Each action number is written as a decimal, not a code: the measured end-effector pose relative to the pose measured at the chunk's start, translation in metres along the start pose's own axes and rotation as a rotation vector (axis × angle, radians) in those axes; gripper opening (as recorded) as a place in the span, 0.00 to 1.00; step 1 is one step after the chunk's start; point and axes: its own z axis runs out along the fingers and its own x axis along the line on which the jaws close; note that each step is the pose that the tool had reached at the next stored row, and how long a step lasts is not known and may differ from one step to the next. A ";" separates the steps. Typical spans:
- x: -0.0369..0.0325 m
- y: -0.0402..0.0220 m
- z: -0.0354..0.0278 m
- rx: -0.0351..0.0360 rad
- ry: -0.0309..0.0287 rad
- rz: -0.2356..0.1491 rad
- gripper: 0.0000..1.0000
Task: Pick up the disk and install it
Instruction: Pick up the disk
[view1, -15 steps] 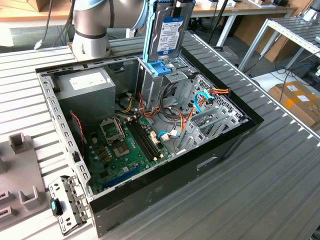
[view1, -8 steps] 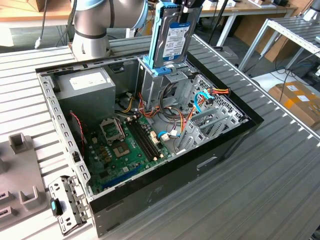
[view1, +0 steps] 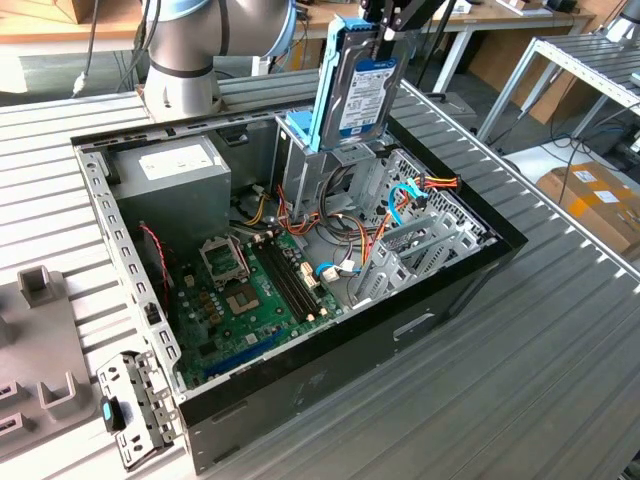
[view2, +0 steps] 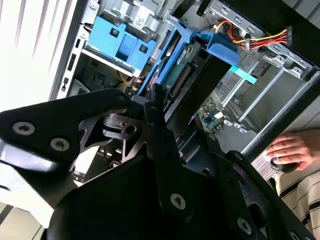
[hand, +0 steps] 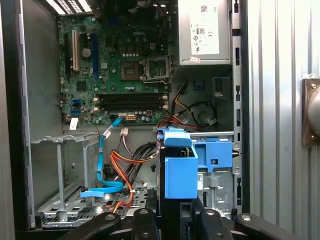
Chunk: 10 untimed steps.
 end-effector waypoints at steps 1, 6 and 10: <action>0.0007 0.0000 0.0000 0.0000 0.0004 0.000 0.35; 0.0016 -0.0001 0.0000 0.0000 0.0020 0.000 0.35; 0.0017 -0.0001 -0.0005 0.0001 0.0032 0.000 0.35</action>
